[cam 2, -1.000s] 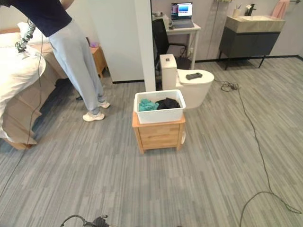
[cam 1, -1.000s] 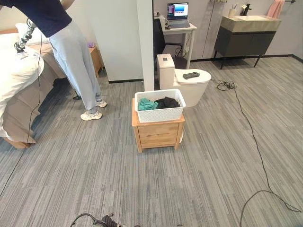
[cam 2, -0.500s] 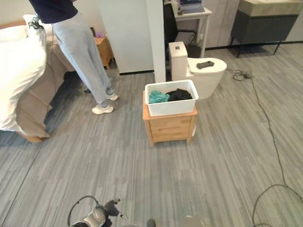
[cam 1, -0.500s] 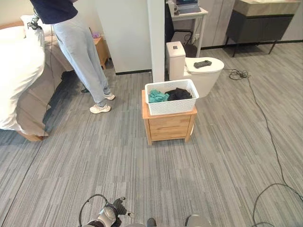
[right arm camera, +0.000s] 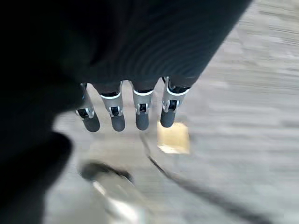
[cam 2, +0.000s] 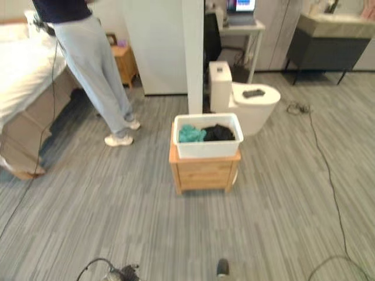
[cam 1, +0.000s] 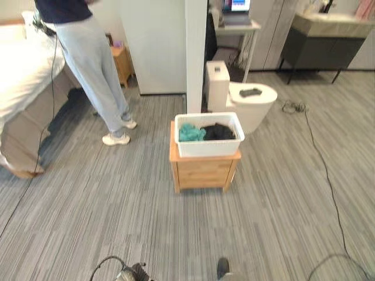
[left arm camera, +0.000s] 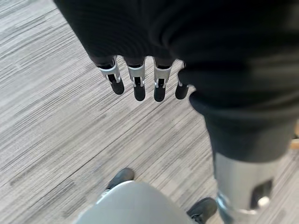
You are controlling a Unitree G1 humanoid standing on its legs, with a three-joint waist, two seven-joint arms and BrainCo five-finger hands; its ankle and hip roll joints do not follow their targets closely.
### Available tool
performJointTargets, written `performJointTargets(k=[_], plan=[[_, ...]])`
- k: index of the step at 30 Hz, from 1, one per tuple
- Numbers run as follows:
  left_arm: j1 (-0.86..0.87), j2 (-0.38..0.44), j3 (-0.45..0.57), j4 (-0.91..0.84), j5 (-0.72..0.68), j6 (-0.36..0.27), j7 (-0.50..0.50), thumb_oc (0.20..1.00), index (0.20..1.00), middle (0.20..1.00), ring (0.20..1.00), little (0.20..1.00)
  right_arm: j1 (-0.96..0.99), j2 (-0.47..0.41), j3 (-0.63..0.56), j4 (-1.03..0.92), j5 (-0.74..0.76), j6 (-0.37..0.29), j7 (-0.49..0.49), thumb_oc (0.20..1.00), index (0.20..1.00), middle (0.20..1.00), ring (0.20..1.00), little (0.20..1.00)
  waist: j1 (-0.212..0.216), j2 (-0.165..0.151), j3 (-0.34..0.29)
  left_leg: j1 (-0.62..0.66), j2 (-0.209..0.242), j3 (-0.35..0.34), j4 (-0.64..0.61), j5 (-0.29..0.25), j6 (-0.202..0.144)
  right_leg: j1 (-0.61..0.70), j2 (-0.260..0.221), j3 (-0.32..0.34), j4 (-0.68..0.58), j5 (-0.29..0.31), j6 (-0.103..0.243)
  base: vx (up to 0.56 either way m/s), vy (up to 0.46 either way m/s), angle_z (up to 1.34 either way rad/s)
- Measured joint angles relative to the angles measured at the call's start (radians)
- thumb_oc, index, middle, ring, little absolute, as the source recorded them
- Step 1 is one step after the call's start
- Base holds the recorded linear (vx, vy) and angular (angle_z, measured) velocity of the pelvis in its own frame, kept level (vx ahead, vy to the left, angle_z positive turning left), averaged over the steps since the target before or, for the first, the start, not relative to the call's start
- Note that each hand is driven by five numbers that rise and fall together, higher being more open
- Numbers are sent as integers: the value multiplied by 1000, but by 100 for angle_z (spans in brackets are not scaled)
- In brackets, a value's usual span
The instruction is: Grab the laundry basket,head to the washer,open it,put in the laundry and shut it.
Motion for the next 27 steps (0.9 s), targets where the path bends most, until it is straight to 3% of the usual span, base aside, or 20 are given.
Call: performJointTargets(k=[2,5,6,7,10,12,16,17,18,19,20,21,22,23,25,26,27], plan=[[-27,-4,0,21,0,1,2,1000,1000,1000,1000,1000,-50,-53,-1,-47,21,-1,-20,1000,1000,1000,1000,1000,-11,12,-7,8,34,1,-7,-2,-12,2,36,1,0,-13,-19,138,-104,-15],[-54,-10,0,19,-1,0,4,1000,1000,1000,1000,1000,-64,-63,1,-88,41,-21,-34,1000,1000,1000,1000,1000,-14,9,-9,21,65,-10,-7,-3,-50,19,64,-7,0,-28,-33,84,-119,4],[-64,-11,0,-5,-2,-1,6,1000,1000,1000,1000,1000,-56,-69,72,-212,38,-22,-43,1000,1000,1000,1000,1000,-22,9,-5,20,85,-28,-4,-10,-65,21,85,-7,0,-39,-35,29,-73,6],[-63,-13,1,-6,-8,-1,8,1000,1000,1000,1000,1000,-49,-59,64,-229,37,-57,-44,1000,1000,1000,1000,1000,-32,11,-6,22,93,-28,-13,-10,-73,13,92,-9,0,-44,-36,29,-73,8],[-65,-15,2,-15,-11,-2,15,1000,1000,1000,1000,1000,-20,-23,68,-165,34,-65,-38,1000,1000,1000,1000,1000,-34,26,-1,25,122,-27,-48,-13,-86,8,116,-26,2,-48,-43,46,-50,12],[-60,-15,8,-10,-47,1,15,1000,1000,1000,1000,1000,37,0,70,-78,8,-44,-38,1000,1000,1000,1000,1000,-34,59,20,20,150,-31,-72,-33,-98,-14,137,-44,24,-54,-52,82,-87,11],[-44,-5,25,15,-79,3,17,1000,1000,1000,1000,1000,107,19,77,-30,-32,-25,-28,1000,1000,1000,1000,1000,-37,49,19,1,169,-37,-79,-37,-88,-58,145,-54,73,-78,-62,115,-114,3],[-41,-7,33,14,-80,3,17,1000,1000,1000,1000,1000,113,20,66,-9,-31,-23,-22,1000,1000,1000,1000,1000,-40,70,8,-17,201,-48,-73,-39,-67,-86,160,-80,146,-111,-87,155,-170,17],[-34,-8,30,6,-84,1,17,1000,1000,1000,1000,1000,114,25,61,5,-31,-20,-17,1000,1000,1000,1000,1000,-37,61,7,-32,211,-50,-57,-44,-62,-137,153,-77,303,-184,-113,130,-157,39],[-29,17,29,0,-87,0,20,1000,1000,1000,1000,1000,120,31,61,9,-31,-16,-17,1000,1000,1000,1000,1000,-39,19,0,-50,204,-55,-36,-55,-54,-168,128,-50,389,-296,-90,128,-191,38],[-21,20,28,1,-87,4,20,1000,1000,1000,1000,1000,117,32,60,2,-31,-16,-20,1000,1000,1000,1000,1000,-38,-4,-1,-62,207,-68,9,-38,-78,-165,141,-55,371,-306,-110,80,-135,36],[-18,24,30,-1,-87,6,20,1000,1000,1000,1000,1000,108,35,60,6,-29,-17,-21,1000,1000,1000,1000,1000,-25,-27,6,-120,199,-65,151,-11,-112,-123,149,-55,309,-284,-104,66,-165,34],[-29,33,23,-4,-83,7,21,1000,1000,1000,1000,1000,93,43,67,6,-28,-20,-20,1000,1000,1000,1000,1000,-26,-66,20,-213,194,-61,330,6,-118,-78,146,-59,221,-234,-103,106,-225,12],[-35,51,18,-6,-87,6,21,1000,1000,1000,1000,1000,80,39,74,6,-26,-21,-22,1000,1000,1000,1000,1000,-7,-75,17,-257,193,-63,432,11,-121,-52,152,-59,174,-217,-113,110,-224,-1],[-53,54,31,-28,-87,7,22,1000,1000,1000,1000,1000,57,26,63,-1,-19,-24,-21,1000,1000,1000,1000,1000,-9,-86,28,-416,187,-88,696,143,-118,-25,166,-63,120,-217,-130,171,-110,3],[-65,83,19,-53,-87,8,21,1000,1000,1000,1000,1000,40,32,64,0,-19,-20,-29,1000,1000,1000,1000,1000,16,-112,48,-481,164,-66,770,139,-116,-9,150,-62,99,-200,-114,247,-18,21],[-60,97,21,-74,-87,6,23,1000,1000,1000,1000,1000,27,39,63,2,-18,-19,-35,1000,1000,1000,1000,1000,24,-120,55,-526,143,-36,738,137,-113,-3,136,-67,94,-269,-3,244,76,-4]])
